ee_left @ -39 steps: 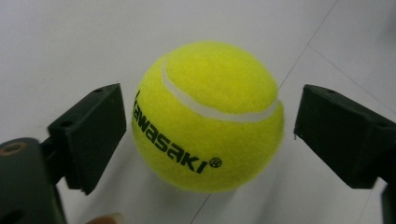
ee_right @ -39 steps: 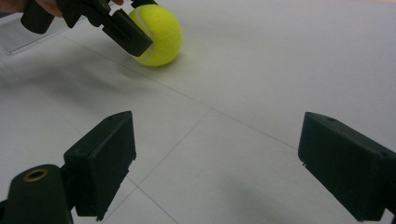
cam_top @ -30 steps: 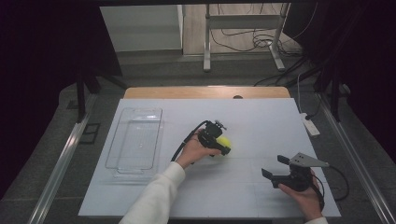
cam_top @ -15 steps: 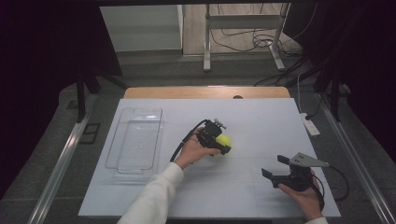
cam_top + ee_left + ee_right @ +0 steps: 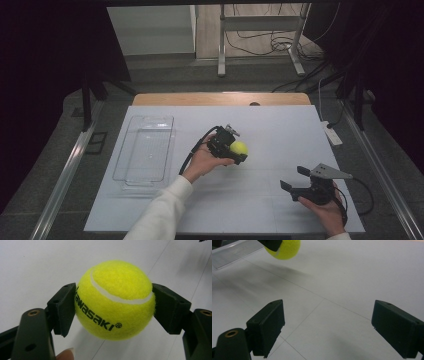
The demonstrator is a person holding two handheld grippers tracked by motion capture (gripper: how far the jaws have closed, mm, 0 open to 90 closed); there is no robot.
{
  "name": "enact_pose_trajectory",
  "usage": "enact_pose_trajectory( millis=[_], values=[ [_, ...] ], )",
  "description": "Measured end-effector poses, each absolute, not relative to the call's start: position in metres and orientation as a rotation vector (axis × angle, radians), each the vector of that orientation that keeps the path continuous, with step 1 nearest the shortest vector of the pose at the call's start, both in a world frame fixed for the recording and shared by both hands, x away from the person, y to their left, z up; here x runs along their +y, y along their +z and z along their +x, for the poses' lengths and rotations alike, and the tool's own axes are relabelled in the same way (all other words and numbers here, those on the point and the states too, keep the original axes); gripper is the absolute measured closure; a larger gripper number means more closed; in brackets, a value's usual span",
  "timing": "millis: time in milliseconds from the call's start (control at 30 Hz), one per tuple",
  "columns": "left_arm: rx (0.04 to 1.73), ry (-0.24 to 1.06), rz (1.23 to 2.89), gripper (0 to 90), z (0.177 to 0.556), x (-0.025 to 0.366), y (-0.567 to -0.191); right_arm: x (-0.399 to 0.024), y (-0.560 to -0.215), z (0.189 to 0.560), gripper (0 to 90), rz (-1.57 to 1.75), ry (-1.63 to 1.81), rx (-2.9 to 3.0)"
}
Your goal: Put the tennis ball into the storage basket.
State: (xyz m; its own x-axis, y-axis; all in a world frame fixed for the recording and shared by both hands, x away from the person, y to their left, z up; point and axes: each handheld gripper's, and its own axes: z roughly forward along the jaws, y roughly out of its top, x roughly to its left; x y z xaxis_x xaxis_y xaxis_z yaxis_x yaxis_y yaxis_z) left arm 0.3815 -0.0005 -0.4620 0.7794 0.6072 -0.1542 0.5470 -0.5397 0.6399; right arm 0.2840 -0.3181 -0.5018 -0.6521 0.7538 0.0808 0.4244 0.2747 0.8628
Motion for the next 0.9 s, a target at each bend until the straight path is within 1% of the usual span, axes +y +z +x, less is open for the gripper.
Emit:
enact_pose_trajectory(
  millis=[433, 567, 900],
  values=[
    [0.819, 0.143, 2.279, 25.7, 0.37, 0.011, -0.452, -0.318, -0.502, 0.284, 11.5, 1.074, 1.325, 2.204],
    [0.804, 0.172, 2.296, 25.7, 0.365, 0.016, -0.448, -0.318, -0.502, 0.284, 11.5, 1.073, 1.325, 2.205],
    [0.811, 0.188, 2.254, 25.7, 0.355, 0.037, -0.441, -0.318, -0.502, 0.284, 11.5, 1.08, 1.319, 2.201]
  ],
)
